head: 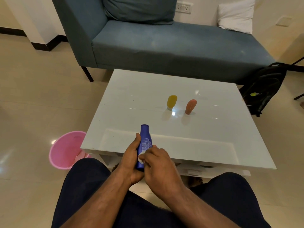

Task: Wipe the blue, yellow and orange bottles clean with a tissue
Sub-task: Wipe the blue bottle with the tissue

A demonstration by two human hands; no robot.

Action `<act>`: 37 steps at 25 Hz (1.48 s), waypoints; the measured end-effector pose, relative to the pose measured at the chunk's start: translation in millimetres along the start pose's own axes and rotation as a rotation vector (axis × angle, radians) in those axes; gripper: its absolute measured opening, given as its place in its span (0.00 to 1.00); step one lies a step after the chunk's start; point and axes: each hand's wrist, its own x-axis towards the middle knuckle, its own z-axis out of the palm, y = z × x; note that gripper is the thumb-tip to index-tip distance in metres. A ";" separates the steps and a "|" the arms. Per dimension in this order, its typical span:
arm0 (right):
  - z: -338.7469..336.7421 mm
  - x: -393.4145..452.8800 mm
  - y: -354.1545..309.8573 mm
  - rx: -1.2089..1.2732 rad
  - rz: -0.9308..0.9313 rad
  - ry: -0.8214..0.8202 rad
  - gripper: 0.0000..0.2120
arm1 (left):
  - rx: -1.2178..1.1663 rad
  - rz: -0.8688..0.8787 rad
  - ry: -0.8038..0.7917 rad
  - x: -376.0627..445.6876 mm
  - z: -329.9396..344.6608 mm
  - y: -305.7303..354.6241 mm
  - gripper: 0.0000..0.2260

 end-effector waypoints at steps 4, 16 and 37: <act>-1.9 3.9 20.3 0.089 0.099 0.057 0.10 | -0.011 0.012 0.001 1.2 -1.8 -1.2 0.24; -10.4 35.7 25.2 0.140 0.218 0.107 0.10 | 0.024 0.065 0.017 0.4 -1.2 -1.8 0.22; -27.4 50.5 29.1 0.065 0.199 0.138 0.10 | 0.199 0.165 -0.067 -1.2 1.6 -12.1 0.23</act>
